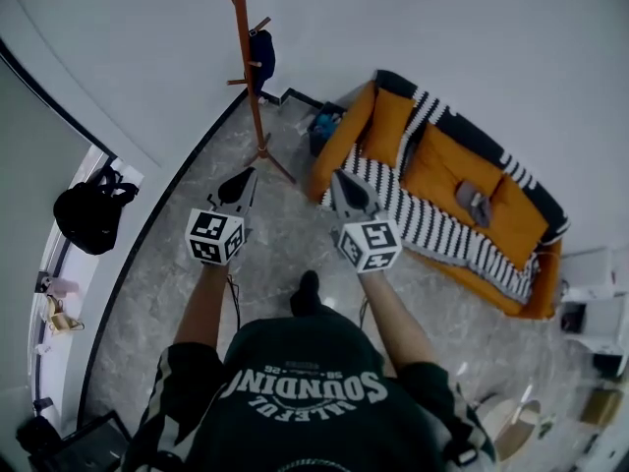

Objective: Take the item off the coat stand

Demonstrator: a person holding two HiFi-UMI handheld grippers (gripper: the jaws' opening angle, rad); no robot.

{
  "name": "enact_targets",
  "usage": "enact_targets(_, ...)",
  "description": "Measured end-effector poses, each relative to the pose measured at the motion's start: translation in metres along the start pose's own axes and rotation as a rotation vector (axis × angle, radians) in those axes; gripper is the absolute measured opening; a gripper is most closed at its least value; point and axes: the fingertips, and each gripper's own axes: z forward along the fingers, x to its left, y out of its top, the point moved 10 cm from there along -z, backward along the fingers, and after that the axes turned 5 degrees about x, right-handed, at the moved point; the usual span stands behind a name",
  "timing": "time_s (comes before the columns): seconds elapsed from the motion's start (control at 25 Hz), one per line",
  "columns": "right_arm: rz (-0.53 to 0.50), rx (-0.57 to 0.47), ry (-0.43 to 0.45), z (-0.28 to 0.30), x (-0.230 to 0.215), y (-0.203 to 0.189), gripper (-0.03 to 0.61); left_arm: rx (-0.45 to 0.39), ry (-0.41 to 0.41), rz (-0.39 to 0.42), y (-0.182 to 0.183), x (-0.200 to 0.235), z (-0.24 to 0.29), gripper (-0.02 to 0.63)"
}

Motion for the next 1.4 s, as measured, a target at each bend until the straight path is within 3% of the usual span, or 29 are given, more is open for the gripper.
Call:
enact_targets(0.32,-0.001,0.014,0.066,0.048,-0.055,0.013,0.0,0.008,0.06,-0.019,0.019,0.008,0.049,0.002)
enact_targets(0.72,0.011,0.036,0.12,0.106,-0.078,0.012,0.0,0.011,0.098,-0.04,0.026,0.037,0.092,0.002)
enact_targets(1.4,-0.016,0.046,0.131,0.276,-0.118,0.059,0.0,0.012,0.077,-0.067,0.056,0.155,0.203,0.002)
